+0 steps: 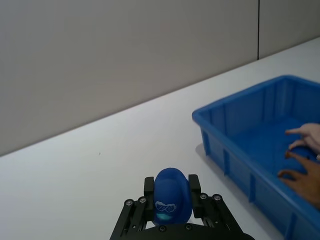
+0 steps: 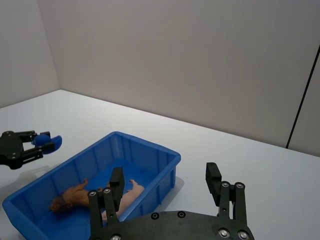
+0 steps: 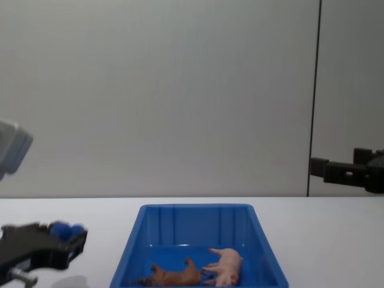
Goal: Pick up the two dolls from the table and place them into the box.
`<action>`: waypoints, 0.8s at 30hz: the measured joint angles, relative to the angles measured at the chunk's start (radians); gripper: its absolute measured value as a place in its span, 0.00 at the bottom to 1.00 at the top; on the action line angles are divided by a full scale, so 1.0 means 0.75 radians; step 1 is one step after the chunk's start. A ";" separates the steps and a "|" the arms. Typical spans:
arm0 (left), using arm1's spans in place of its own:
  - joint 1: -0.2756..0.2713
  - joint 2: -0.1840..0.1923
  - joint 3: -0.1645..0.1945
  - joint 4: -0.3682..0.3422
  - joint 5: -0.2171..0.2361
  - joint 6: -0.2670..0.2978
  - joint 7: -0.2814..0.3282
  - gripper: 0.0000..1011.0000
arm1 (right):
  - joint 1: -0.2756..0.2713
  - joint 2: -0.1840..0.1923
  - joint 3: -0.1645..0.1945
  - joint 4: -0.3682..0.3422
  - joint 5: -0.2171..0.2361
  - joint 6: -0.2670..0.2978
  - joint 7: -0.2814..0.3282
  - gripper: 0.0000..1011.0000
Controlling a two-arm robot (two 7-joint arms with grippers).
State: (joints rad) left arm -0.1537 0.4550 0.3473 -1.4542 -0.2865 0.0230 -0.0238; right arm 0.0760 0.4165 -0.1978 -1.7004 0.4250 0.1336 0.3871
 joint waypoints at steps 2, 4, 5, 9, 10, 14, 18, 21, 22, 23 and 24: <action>-0.010 -0.005 -0.001 -0.010 0.007 -0.005 -0.009 0.39 | 0.000 0.000 0.000 0.000 0.000 0.000 0.000 0.99; -0.024 -0.014 -0.001 -0.022 0.019 -0.014 -0.027 0.38 | 0.000 0.000 0.000 0.000 0.000 0.000 0.000 0.99; -0.034 -0.022 0.000 -0.027 0.026 -0.019 -0.040 0.37 | 0.000 0.000 0.000 0.000 0.000 0.000 0.000 0.99; -0.062 -0.049 0.010 -0.038 0.045 -0.031 -0.074 0.34 | 0.000 0.000 0.000 0.000 0.000 0.000 0.000 0.99; -0.067 -0.054 0.012 -0.040 0.047 -0.033 -0.081 0.34 | 0.000 0.000 0.000 0.000 0.000 0.000 0.000 0.99; -0.100 -0.096 0.034 -0.041 0.065 -0.048 -0.128 0.36 | 0.000 0.000 0.000 0.000 0.000 0.000 0.000 0.99; -0.127 -0.136 0.057 -0.034 0.076 -0.059 -0.170 0.51 | 0.000 0.000 0.000 0.000 0.000 0.000 0.000 0.99; -0.146 -0.168 0.077 -0.022 0.080 -0.068 -0.205 0.57 | 0.000 0.000 0.000 0.000 0.000 0.000 0.000 0.99; -0.146 -0.168 0.077 -0.022 0.080 -0.068 -0.205 0.61 | 0.000 0.000 0.000 0.000 0.000 0.000 0.000 0.99; -0.154 -0.183 0.086 -0.015 0.081 -0.073 -0.223 0.65 | 0.000 0.000 0.000 0.000 0.000 0.000 0.000 0.99; -0.163 -0.198 0.096 -0.008 0.081 -0.079 -0.243 0.69 | 0.000 0.000 0.000 0.000 0.000 0.000 0.000 0.99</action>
State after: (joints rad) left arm -0.2757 0.3068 0.4189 -1.4601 -0.2258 -0.0363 -0.2063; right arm 0.0760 0.4164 -0.1978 -1.7005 0.4250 0.1336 0.3871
